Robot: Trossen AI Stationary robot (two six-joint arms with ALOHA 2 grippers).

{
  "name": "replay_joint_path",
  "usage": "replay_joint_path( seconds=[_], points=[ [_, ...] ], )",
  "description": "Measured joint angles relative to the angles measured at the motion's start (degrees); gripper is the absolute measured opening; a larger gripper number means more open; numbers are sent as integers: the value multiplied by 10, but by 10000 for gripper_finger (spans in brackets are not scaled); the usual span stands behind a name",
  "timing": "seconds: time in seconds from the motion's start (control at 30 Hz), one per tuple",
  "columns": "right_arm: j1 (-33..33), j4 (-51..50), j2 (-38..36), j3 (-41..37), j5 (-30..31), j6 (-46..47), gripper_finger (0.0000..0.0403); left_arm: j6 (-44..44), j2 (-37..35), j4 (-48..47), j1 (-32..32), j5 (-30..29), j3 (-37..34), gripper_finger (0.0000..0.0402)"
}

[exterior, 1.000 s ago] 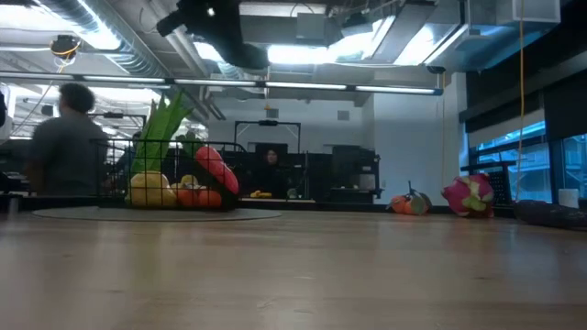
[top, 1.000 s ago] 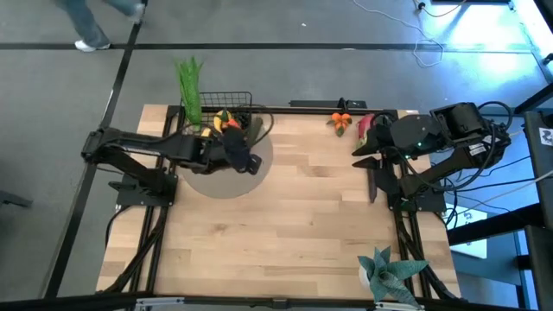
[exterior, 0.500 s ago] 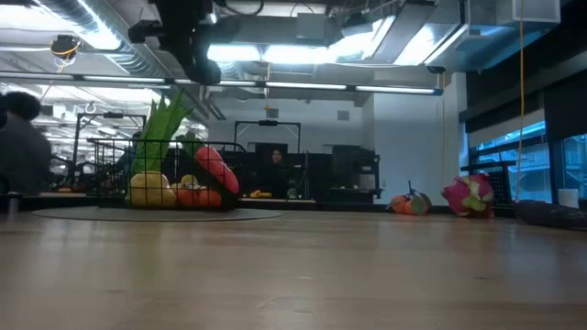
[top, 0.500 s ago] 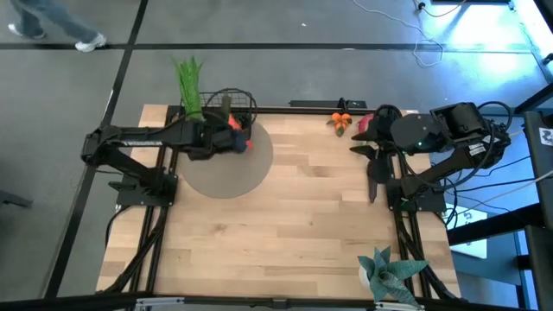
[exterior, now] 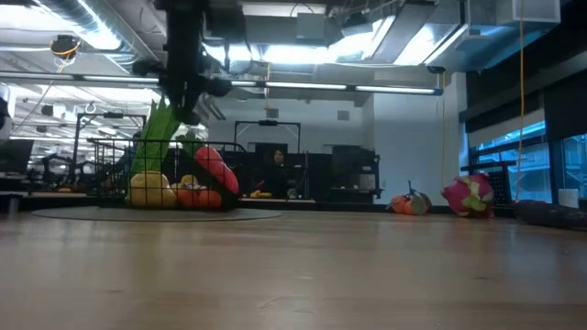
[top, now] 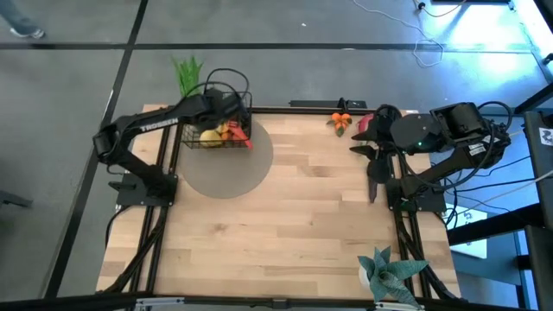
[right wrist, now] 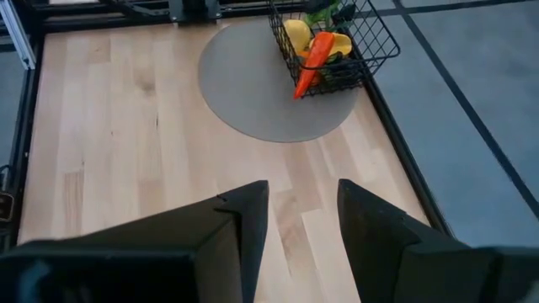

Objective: Build produce basket
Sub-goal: Put the green chili pepper into the wire basket

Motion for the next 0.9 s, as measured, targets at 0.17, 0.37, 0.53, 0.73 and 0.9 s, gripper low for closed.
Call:
replay_joint_path(
  seconds=[0.17, 0.37, 0.53, 0.73, 0.9],
  points=[
    [0, 0, 0, 0, 0, -8, 132, 39, 22, 15, 41, 2, 0, 53],
    [0, 0, 0, 0, 0, -7, 132, 68, 40, 24, 86, -1, 0, 53],
    [0, 1, 0, 0, 0, -3, 132, 98, 62, 40, 115, 36, 0, 53],
    [0, 20, 0, 0, 0, -4, 132, 129, 94, 53, 121, 51, 0, 53],
    [0, 25, 0, 0, 0, -3, 132, 143, 109, 55, 122, 55, 0, 53]
  ],
)
